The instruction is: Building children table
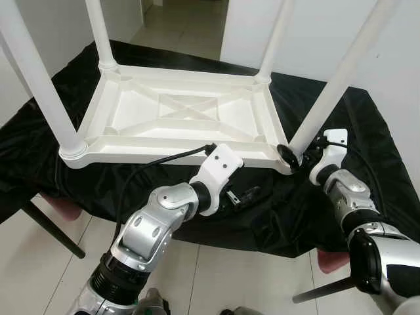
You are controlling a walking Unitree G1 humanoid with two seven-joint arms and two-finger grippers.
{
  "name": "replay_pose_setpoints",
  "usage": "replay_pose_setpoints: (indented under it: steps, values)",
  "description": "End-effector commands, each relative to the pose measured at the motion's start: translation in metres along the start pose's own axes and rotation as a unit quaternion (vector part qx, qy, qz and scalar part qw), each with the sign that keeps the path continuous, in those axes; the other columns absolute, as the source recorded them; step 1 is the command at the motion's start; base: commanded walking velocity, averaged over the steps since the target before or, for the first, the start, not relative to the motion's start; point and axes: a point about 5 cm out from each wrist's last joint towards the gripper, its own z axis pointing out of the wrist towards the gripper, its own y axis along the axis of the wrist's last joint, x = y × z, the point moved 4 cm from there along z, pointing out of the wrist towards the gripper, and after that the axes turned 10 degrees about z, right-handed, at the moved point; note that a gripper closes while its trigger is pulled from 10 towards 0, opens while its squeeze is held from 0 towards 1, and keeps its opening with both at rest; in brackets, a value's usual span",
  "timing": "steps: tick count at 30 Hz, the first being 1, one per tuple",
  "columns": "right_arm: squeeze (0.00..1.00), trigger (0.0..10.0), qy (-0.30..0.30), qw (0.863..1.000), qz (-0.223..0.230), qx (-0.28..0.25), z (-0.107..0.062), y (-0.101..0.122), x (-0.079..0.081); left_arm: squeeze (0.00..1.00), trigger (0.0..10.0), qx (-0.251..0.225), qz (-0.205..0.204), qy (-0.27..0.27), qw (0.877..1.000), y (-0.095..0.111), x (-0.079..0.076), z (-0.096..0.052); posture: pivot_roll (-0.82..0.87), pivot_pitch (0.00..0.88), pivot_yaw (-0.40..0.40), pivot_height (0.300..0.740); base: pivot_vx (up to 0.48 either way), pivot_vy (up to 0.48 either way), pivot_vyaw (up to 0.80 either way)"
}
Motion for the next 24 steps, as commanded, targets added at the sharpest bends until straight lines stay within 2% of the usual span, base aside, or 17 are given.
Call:
replay_pose_setpoints:
  steps: [1,2,3,4,19,22,24]
  values:
    - [0.0,10.0,-0.006,1.0,0.004,-0.004,0.0,0.002,-0.002,0.0,10.0,-0.001,0.004,0.011,1.0,0.003,0.0,-0.001,0.12,0.031,-0.056,0.74,0.0,0.0,0.0]
    - [0.0,10.0,-0.006,1.0,0.004,-0.004,0.0,0.002,-0.002,0.0,10.0,-0.001,0.004,0.011,1.0,0.003,0.0,-0.001,0.12,0.031,-0.056,0.74,0.0,0.0,0.0]
    - [0.0,1.3,0.003,1.0,0.008,-0.008,0.001,0.001,0.001,0.0,10.0,0.0,0.004,0.011,1.0,0.003,0.0,-0.001,0.12,0.033,-0.054,0.74,0.0,0.0,0.0]
    - [0.0,0.0,0.006,1.0,0.013,-0.007,0.001,0.0,0.002,0.0,10.0,0.001,0.004,0.011,1.0,0.002,0.0,-0.001,0.12,0.034,-0.054,0.74,0.0,0.0,0.0]
    - [0.0,0.0,0.029,0.999,0.016,-0.007,-0.002,-0.005,0.007,0.0,10.0,0.001,0.002,0.007,1.0,0.003,-0.001,-0.001,0.11,0.038,-0.053,0.74,0.0,0.0,0.0]
    - [0.0,0.0,0.043,0.999,0.015,-0.012,-0.003,-0.006,0.011,0.0,10.0,0.001,0.002,0.008,1.0,0.003,-0.001,-0.001,0.11,0.038,-0.055,0.74,0.0,0.0,0.0]
    - [0.0,0.0,0.067,0.997,0.011,-0.034,-0.004,-0.002,0.02,0.0,10.0,0.001,0.002,0.008,1.0,0.003,-0.001,0.0,0.11,0.038,-0.061,0.74,0.0,0.0,0.0]
